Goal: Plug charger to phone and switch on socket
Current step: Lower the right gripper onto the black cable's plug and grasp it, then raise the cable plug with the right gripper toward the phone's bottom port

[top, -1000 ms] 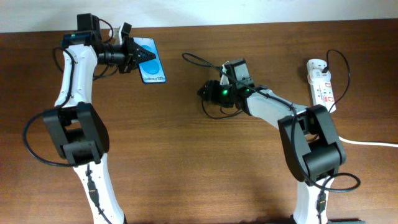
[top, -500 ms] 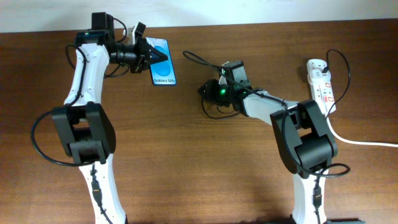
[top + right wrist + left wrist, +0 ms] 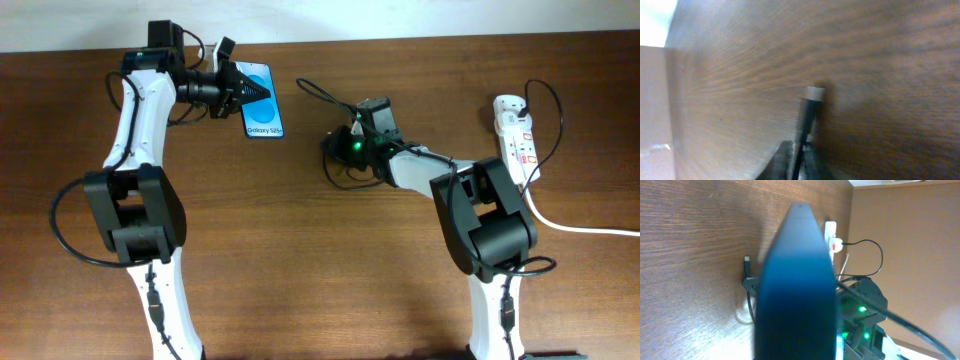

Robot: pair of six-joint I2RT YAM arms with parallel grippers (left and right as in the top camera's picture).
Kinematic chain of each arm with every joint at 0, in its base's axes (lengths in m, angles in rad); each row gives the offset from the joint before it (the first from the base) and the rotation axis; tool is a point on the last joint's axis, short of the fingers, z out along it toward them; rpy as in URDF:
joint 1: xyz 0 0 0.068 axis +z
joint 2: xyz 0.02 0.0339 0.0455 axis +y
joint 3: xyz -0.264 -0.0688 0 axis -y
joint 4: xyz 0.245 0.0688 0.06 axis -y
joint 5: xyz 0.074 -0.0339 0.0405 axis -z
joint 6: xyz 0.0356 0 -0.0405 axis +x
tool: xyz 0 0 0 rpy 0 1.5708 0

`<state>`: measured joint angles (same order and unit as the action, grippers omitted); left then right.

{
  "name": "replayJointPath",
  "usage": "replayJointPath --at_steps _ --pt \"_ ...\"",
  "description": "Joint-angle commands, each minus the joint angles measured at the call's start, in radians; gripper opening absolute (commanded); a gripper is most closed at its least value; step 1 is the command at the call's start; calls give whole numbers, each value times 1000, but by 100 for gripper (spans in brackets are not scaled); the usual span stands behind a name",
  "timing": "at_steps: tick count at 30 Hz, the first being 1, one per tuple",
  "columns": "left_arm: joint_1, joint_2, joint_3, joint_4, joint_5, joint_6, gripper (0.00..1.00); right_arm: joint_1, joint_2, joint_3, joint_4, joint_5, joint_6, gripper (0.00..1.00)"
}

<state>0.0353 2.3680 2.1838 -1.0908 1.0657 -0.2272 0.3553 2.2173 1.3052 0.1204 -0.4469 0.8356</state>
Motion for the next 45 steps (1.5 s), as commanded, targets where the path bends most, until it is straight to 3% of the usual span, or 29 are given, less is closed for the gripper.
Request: replayJointPath --at_steps 1,8,16,28,31,37,45 --pt "0 11 9 -8 46 20 0 0 35 -3 -8 -5 -39 4" --pt "0 11 9 -11 95 34 0 -93 -122 -3 -61 -197 -251 4" --pt "-3 11 9 -11 338 169 0 -205 -571 -3 -391 -436 -596 4" --pt "-79 11 9 -7 384 176 0 -205 -979 -4 -829 -476 -622 4" --pt "-98 11 9 48 509 175 0 -205 -1030 -25 -892 -571 -623 4" --pt "-120 10 18 58 508 107 0 -205 -1029 -177 -779 -619 -565 4" --pt "-149 10 17 84 498 92 0 -153 -1025 -536 -133 -500 -142 4"
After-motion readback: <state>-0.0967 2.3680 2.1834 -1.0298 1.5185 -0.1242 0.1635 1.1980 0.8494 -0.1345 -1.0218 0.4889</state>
